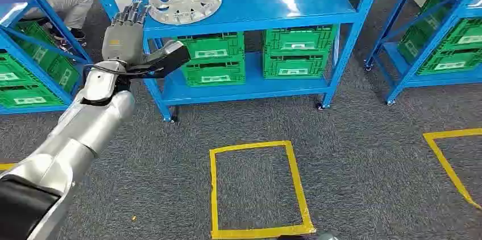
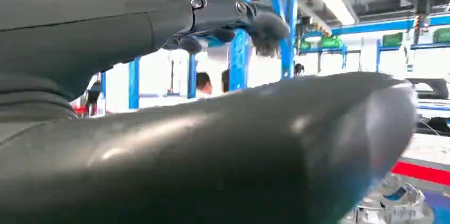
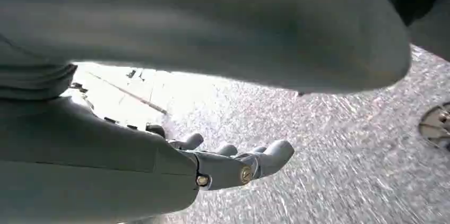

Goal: Take the parts from the cabinet and place them on the table.

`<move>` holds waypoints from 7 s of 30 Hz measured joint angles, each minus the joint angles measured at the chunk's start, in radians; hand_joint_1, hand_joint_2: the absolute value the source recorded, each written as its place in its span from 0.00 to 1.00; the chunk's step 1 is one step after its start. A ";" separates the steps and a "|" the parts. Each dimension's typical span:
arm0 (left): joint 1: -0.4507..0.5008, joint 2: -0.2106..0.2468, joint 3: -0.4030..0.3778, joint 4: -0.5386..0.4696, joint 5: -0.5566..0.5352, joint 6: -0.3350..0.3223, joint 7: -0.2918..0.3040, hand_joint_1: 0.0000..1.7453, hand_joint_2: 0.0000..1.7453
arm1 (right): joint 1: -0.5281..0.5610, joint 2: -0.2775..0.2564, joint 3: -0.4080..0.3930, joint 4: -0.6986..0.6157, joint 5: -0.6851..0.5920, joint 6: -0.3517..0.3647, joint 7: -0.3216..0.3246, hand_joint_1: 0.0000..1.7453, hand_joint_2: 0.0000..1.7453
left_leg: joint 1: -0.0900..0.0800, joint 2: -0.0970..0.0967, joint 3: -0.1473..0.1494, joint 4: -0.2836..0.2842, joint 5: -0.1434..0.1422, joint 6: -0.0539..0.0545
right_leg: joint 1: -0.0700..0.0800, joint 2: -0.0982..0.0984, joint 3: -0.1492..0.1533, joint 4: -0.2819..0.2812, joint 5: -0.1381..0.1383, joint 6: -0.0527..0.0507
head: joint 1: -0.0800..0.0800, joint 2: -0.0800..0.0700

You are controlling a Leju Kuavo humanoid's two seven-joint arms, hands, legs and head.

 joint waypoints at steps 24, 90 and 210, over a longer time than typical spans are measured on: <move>0.017 0.006 -0.016 0.014 -0.009 -0.022 0.017 0.00 0.00 | -0.005 0.006 0.005 0.004 0.010 -0.018 -0.001 0.00 0.00 | -0.030 -0.018 0.114 -0.274 0.104 0.058 | 0.029 0.000 -0.051 -0.008 0.043 0.005 | 0.000 0.000; 0.025 0.002 -0.070 0.012 -0.088 -0.062 0.060 0.00 0.00 | -0.007 0.009 0.005 0.004 0.018 -0.027 -0.002 0.00 0.00 | -0.015 0.001 0.137 -0.199 0.051 0.017 | 0.018 -0.002 -0.044 -0.009 0.061 -0.016 | -0.004 0.000; 0.159 -0.048 -0.238 0.051 -0.176 -0.553 -0.036 0.00 1.00 | -0.006 0.010 -0.004 0.004 0.069 -0.037 -0.016 0.00 0.00 | -0.026 -0.006 0.168 -0.290 0.074 0.044 | 0.021 0.000 -0.053 -0.014 0.069 0.004 | -0.005 0.000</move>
